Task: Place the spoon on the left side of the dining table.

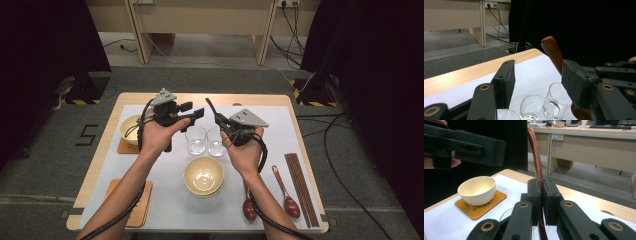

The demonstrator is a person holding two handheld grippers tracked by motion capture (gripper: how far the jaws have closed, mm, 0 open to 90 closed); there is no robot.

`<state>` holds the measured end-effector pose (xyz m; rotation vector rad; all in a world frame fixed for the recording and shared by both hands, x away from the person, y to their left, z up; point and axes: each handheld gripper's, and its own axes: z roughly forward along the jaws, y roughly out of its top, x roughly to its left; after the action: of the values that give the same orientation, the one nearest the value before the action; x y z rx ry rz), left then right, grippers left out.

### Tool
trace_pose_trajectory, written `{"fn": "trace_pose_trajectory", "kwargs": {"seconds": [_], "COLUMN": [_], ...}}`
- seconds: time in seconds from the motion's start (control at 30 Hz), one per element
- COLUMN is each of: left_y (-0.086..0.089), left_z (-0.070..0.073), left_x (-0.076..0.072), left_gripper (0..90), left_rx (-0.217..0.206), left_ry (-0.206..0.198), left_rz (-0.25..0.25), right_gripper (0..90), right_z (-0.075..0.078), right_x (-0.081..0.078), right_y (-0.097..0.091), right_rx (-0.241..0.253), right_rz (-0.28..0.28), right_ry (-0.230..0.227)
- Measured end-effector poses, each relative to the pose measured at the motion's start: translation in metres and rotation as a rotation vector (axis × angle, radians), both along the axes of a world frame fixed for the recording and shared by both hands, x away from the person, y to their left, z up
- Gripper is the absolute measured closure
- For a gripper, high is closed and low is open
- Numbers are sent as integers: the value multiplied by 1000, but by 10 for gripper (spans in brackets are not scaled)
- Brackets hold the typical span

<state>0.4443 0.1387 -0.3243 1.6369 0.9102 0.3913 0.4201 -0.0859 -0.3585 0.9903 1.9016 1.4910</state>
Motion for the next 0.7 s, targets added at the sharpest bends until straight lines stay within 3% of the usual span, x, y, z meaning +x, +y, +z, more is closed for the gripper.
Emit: {"fn": "trace_pose_trajectory", "kwargs": {"seconds": [0.43, 0.7], "left_y": [-19, -26], "left_z": [1, 1], "left_x": [12, 15], "left_gripper": [462, 548], "left_rx": [-26, -65], "left_ry": [24, 35], "left_rz": [-31, -68], "right_gripper": [856, 855], "right_z": [-2, -1], "right_x": [1, 0], "right_y": [1, 2], "right_rx": [-2, 0], "right_rz": [1, 0], "right_ry": [2, -1]}}
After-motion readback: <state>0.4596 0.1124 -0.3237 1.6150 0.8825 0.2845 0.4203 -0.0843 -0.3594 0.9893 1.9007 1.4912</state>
